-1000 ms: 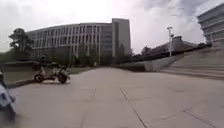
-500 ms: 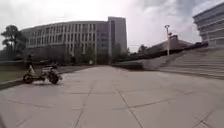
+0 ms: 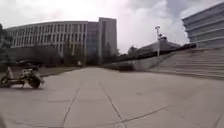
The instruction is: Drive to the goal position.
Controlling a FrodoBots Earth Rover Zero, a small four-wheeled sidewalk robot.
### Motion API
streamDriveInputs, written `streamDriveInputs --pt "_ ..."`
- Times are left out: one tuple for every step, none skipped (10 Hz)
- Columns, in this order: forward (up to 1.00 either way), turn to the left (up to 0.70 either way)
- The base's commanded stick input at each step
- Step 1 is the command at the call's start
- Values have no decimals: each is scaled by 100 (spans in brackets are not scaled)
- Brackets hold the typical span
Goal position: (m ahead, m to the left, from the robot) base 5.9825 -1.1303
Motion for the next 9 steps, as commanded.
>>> streamDriveInputs --pt "70 0" --pt "70 0" --pt "70 0" --pt "70 0" --pt "70 0" --pt "70 0" --pt "70 0" --pt "70 0" --pt "70 0"
